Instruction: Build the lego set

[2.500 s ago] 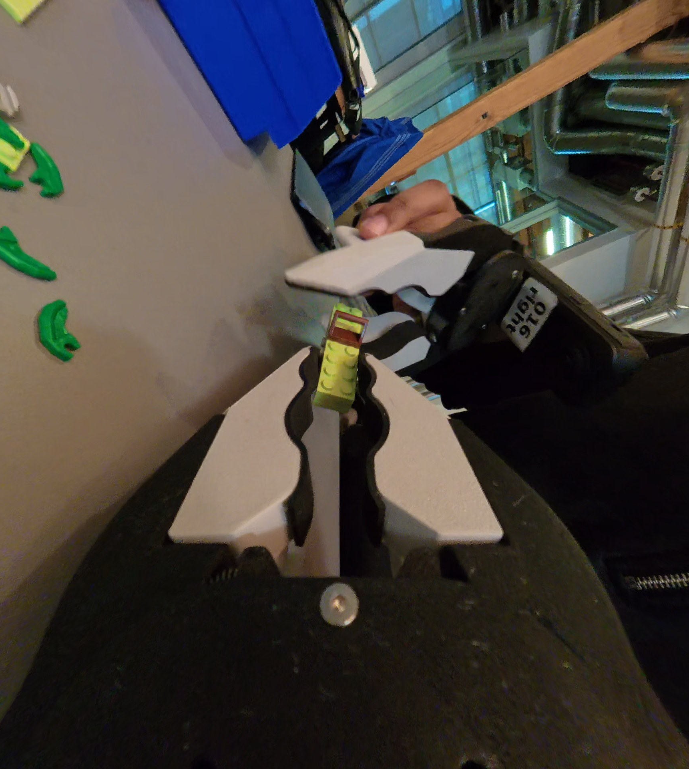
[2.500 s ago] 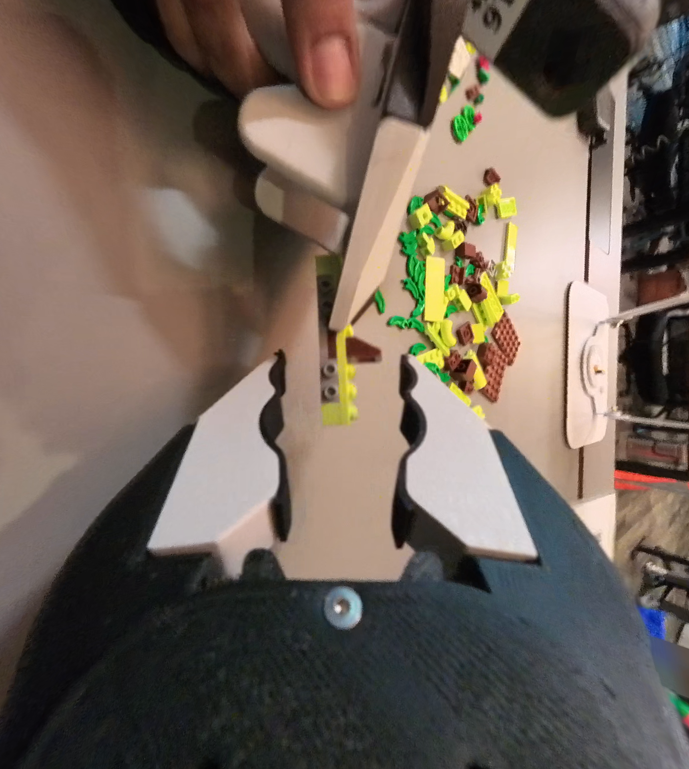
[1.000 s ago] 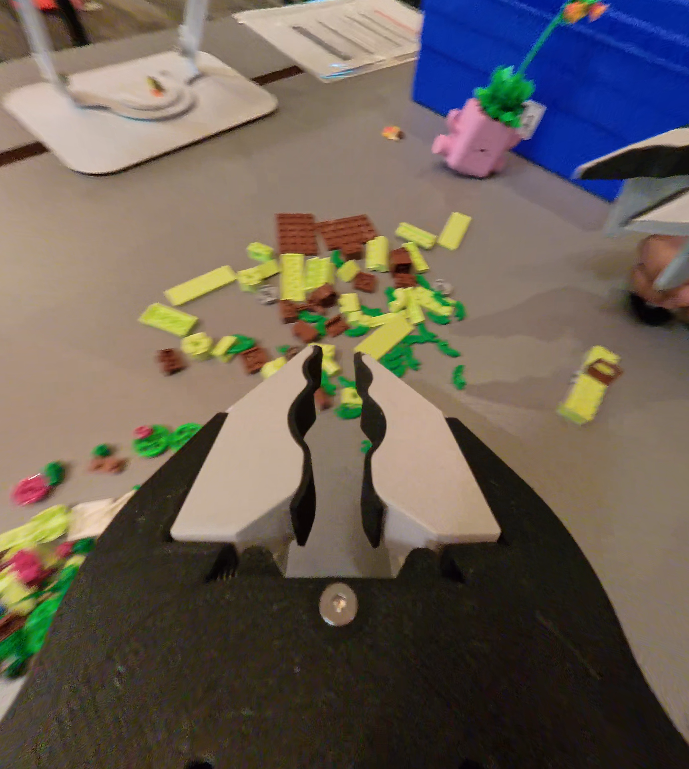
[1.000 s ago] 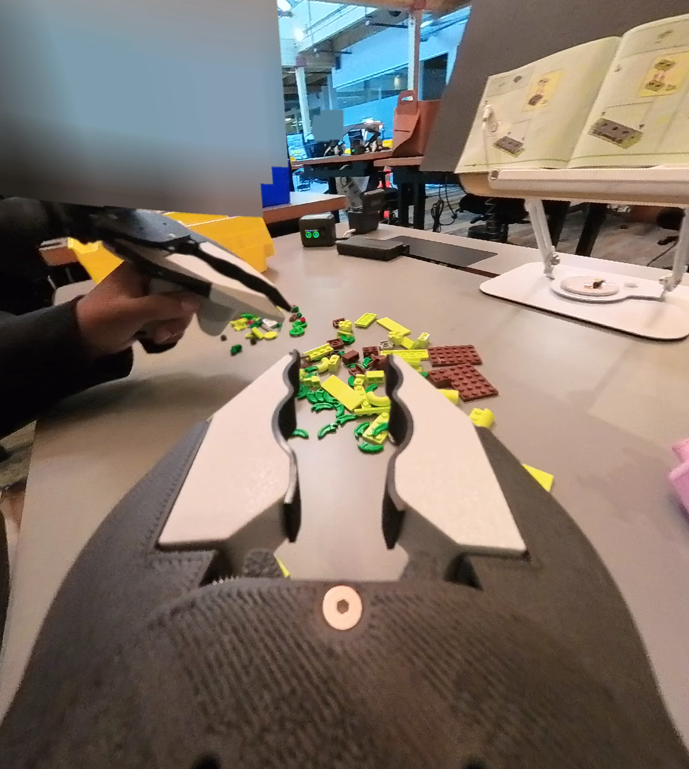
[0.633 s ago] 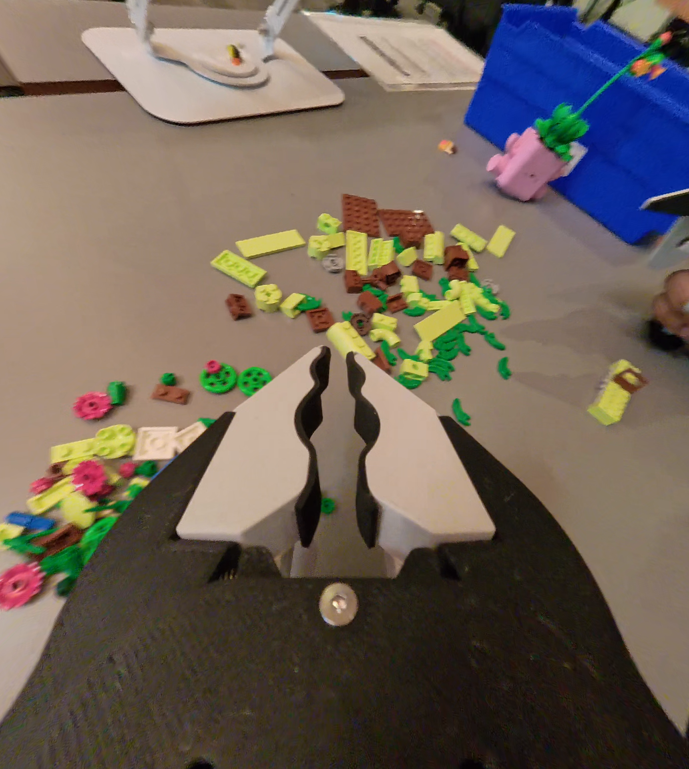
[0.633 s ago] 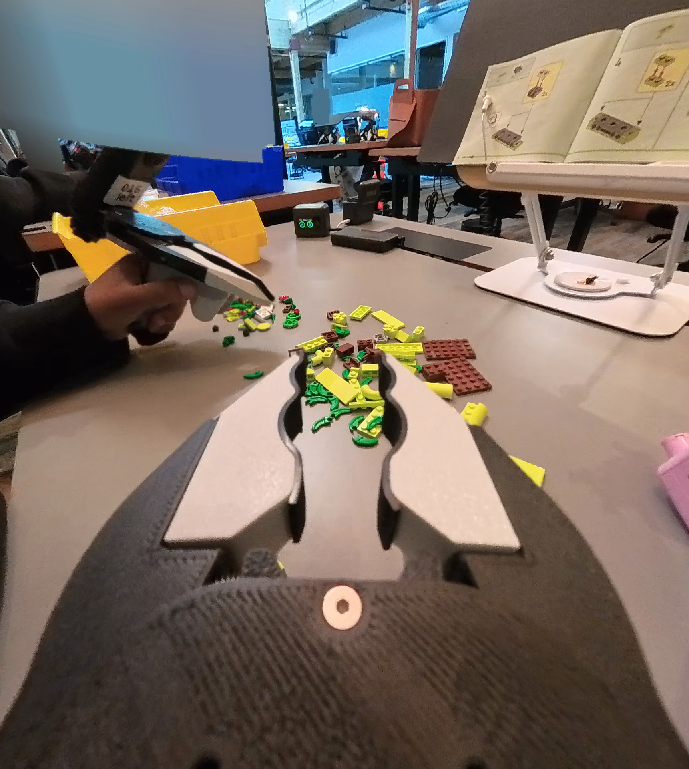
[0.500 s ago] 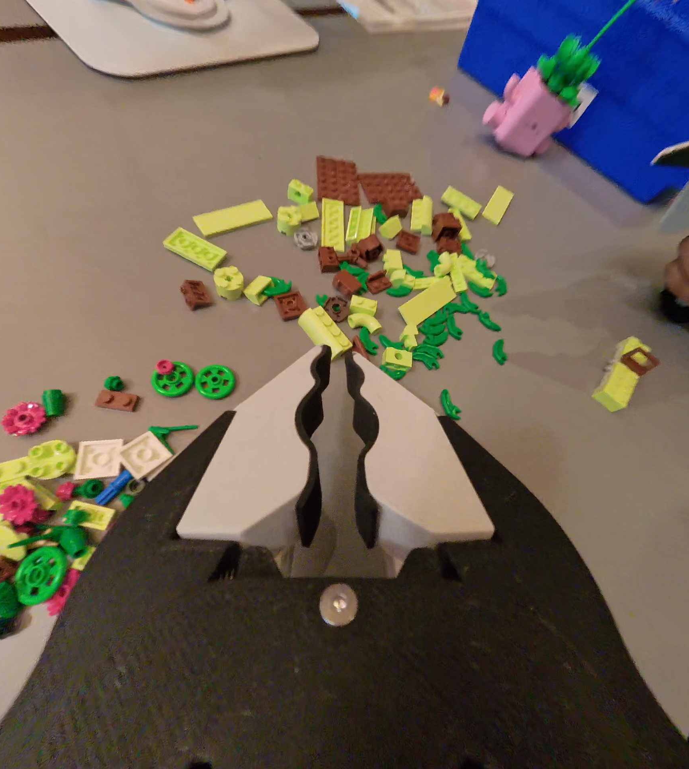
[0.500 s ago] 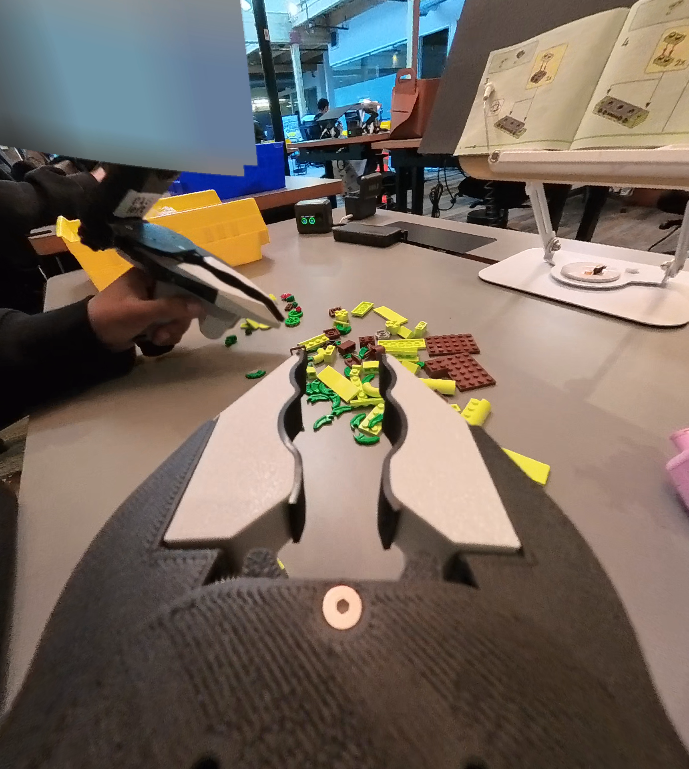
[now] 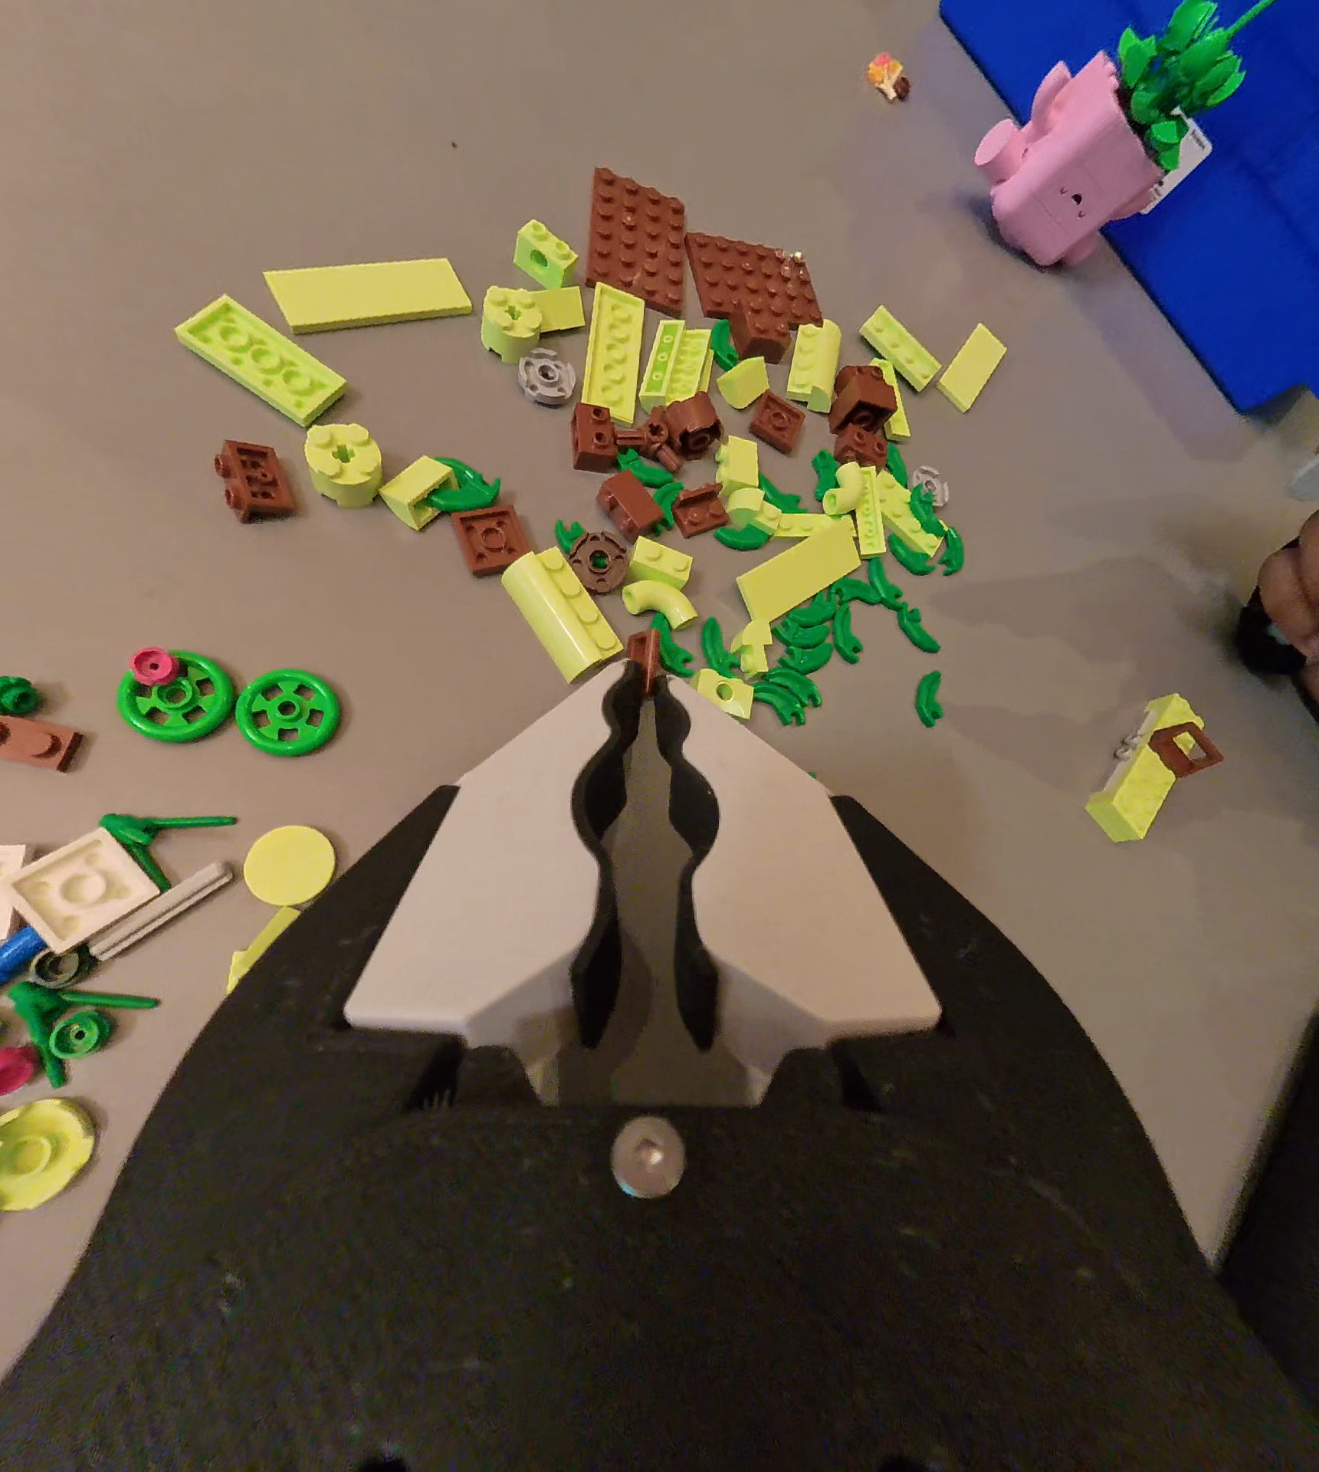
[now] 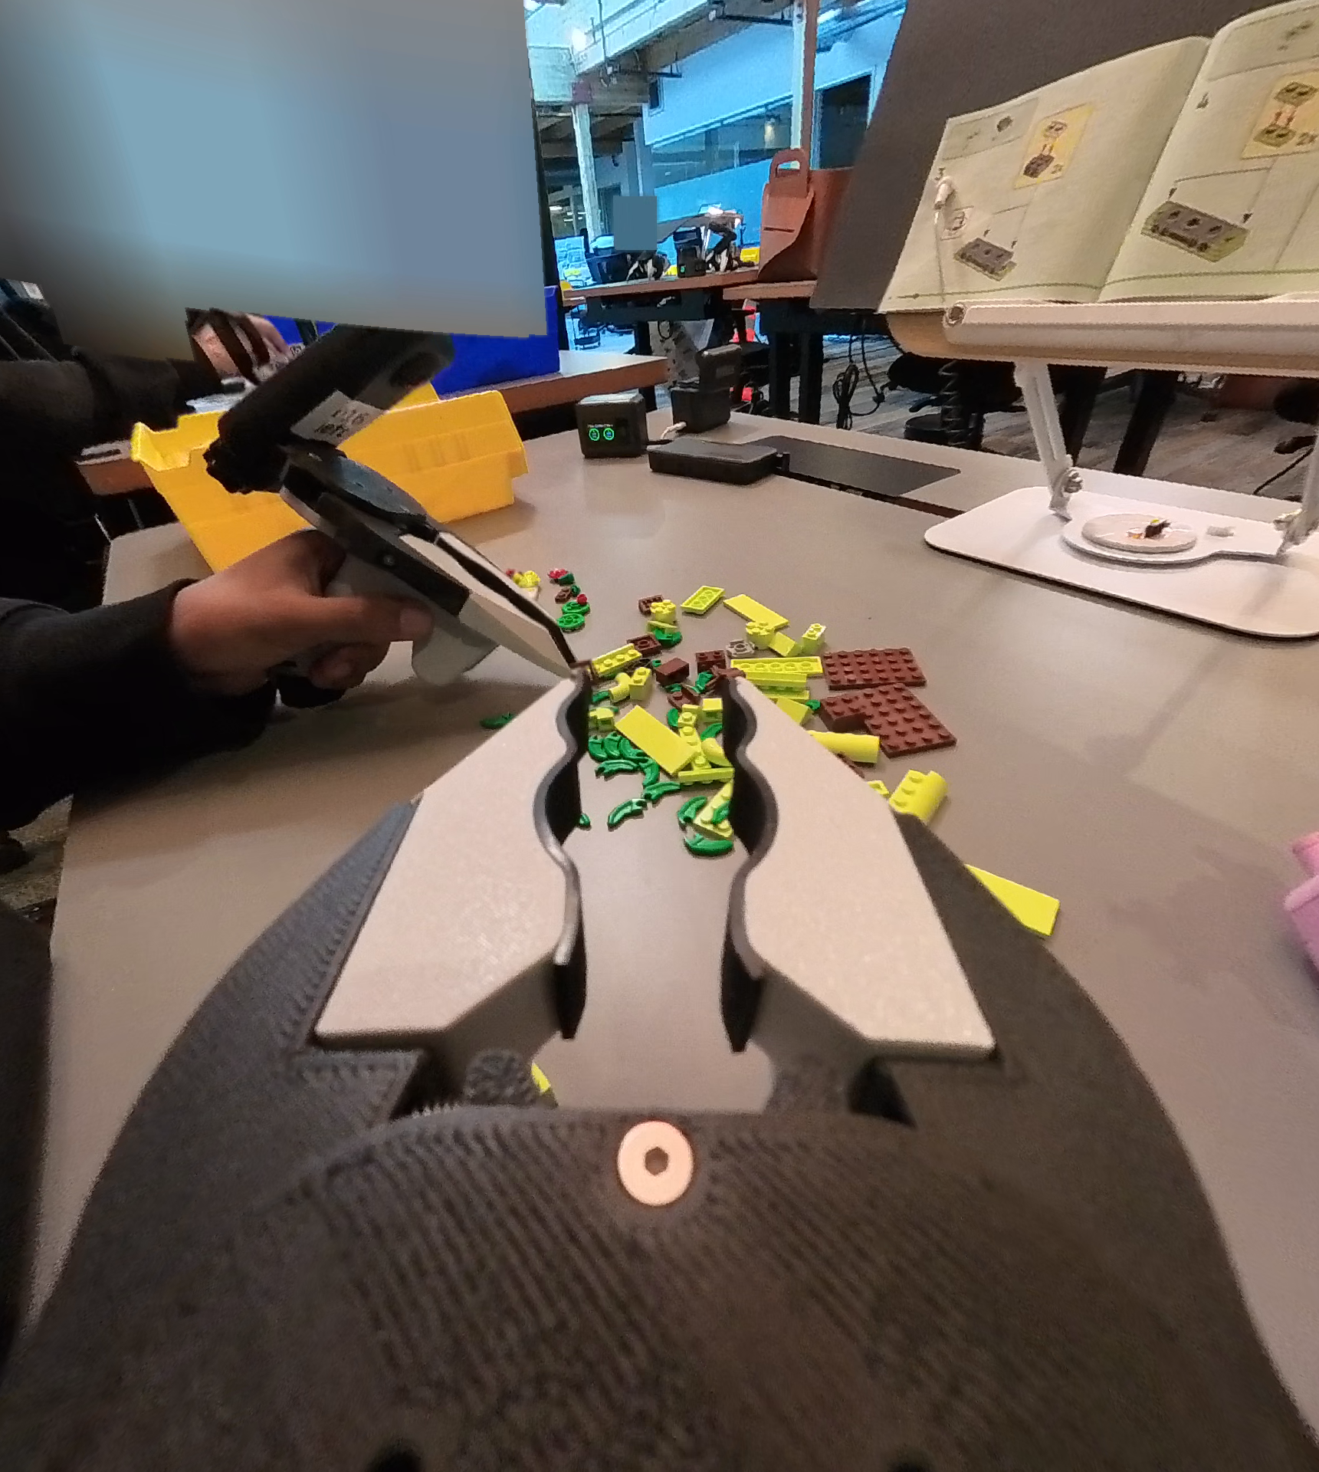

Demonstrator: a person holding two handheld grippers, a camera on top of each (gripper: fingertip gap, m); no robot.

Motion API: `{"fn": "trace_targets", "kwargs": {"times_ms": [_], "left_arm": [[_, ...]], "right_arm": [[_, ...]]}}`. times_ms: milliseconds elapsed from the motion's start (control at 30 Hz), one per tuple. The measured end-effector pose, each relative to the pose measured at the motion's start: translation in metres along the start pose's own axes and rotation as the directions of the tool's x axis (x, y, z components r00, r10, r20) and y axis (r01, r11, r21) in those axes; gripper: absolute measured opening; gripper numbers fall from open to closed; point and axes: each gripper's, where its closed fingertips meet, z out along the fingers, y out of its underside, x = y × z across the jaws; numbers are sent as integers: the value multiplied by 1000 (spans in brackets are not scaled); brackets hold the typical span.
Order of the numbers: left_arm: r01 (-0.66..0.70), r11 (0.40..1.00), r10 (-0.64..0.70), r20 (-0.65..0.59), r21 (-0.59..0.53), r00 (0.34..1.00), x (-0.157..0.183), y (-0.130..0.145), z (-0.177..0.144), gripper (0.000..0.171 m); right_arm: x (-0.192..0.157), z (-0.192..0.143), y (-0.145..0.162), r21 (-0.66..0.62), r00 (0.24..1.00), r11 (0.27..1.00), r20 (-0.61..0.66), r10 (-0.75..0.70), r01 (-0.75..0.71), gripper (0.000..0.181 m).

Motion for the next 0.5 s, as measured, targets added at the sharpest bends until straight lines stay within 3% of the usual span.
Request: {"fn": "trace_targets", "kwargs": {"times_ms": [133,233,333,500], "left_arm": [[-7,999,8,-21,52,1000,4,-8,-14,0],[-113,981,137,-146,158,980,40,-13,-33,0],[-228,954,271,-231,196,934,83,9,-43,0],[-332,927,369,-266,173,891,125,48,-42,0]], "right_arm": [[-2,0,1,-3,1000,1000,-4,-27,27,30],[-4,-1,-1,8,999,999,-7,-48,48,27],[-4,-2,-2,16,998,998,-16,-58,59,25],[-5,-1,-1,15,997,997,-21,-71,72,24]]}}
